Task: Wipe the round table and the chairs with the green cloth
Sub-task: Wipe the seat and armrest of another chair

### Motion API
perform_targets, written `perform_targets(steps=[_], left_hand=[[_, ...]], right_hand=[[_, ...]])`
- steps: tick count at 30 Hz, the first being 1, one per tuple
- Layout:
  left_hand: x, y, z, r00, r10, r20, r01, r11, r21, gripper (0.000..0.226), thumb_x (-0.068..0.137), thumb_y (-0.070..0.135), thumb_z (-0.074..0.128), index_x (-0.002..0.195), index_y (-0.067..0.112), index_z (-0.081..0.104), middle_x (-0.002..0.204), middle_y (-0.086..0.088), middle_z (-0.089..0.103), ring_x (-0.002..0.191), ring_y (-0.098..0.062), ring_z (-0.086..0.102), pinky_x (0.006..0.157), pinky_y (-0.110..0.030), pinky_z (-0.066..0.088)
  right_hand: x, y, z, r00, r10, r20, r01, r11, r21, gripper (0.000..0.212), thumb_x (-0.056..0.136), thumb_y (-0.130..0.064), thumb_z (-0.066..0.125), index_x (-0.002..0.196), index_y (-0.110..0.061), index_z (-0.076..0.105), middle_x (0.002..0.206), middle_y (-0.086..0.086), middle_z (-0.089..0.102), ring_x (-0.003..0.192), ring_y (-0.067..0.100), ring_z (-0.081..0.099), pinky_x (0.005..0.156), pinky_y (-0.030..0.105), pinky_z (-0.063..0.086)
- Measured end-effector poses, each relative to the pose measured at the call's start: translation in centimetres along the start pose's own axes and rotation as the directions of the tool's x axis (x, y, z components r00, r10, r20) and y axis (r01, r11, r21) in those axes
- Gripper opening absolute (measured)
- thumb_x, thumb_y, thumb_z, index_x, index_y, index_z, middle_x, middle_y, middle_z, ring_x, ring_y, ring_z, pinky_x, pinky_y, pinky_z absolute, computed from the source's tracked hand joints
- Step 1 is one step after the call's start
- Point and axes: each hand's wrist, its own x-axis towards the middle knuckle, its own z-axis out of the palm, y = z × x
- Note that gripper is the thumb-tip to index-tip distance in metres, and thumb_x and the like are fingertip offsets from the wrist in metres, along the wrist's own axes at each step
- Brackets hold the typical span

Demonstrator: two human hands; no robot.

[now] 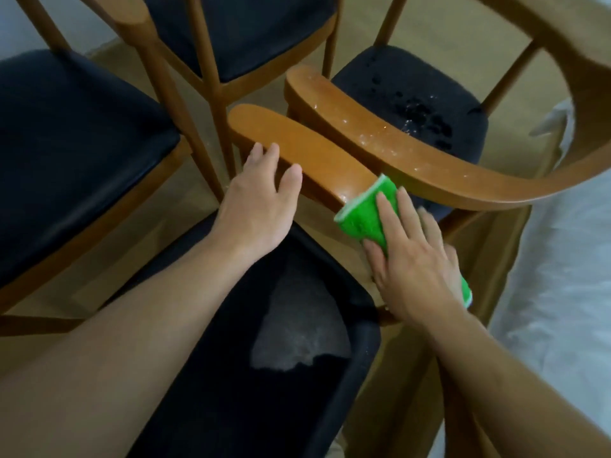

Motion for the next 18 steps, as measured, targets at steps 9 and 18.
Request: perform_targets(steps=[9,18], left_hand=[[2.3,6.9,4.0,0.974,-0.098,0.204,-0.07,0.725,0.685,0.096,0.086,0.071,0.035,0.148,0.0,0.017,0.155,-0.023,0.016,0.142,-0.037,0.018,0.112,-0.049,0.022],[3.8,10.8,4.4,0.94,-0.264,0.214,-0.012,0.603,0.798,0.075,0.078,0.067,0.056,0.124,0.009,0.054,0.127,-0.014,0.056,0.119,-0.037,0.051,0.089,-0.046,0.046]], right_hand=[[-13.3,5.9,-0.8,0.802,0.429,0.417,-0.597,0.607,0.525,0.035,0.087,-0.059,0.039,0.108,-0.037,0.057,0.085,-0.008,0.068,0.079,0.007,0.066,0.079,0.036,0.053],[-1.8,4.1,-1.8,0.965,0.195,0.174,-0.247,0.896,0.369,0.037,0.1,-0.049,0.027,0.122,-0.021,0.039,0.109,0.001,0.058,0.086,0.017,0.062,0.07,0.033,0.051]])
